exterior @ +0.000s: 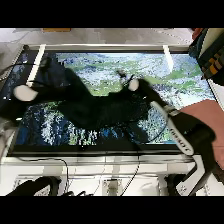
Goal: Fold the clothes and pants, and hang the long-sleeved shirts on hangers.
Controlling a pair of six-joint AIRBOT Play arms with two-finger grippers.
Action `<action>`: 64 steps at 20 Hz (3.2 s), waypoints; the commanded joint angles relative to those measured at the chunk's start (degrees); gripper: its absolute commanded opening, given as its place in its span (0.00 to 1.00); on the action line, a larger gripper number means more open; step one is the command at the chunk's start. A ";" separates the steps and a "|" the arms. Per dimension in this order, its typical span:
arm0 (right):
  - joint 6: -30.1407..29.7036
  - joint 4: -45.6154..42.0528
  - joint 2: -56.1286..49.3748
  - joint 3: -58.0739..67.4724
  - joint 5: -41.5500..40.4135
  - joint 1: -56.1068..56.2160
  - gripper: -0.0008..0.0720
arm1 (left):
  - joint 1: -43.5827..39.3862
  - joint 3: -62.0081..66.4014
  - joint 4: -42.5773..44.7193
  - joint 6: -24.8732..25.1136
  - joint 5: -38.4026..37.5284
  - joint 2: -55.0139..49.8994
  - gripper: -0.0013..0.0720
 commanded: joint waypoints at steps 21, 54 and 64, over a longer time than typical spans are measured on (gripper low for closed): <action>-43.39 33.64 5.81 -18.91 16.11 -43.28 0.91 | -20.06 28.11 -3.32 -0.02 17.88 -31.12 0.99; -25.44 24.22 -3.61 -11.23 0.44 -11.96 0.06 | -17.57 28.06 3.39 0.04 7.58 -31.06 0.98; -16.28 15.28 12.63 1.62 12.76 -26.71 0.05 | -7.50 28.06 22.23 0.00 -6.84 -12.28 0.98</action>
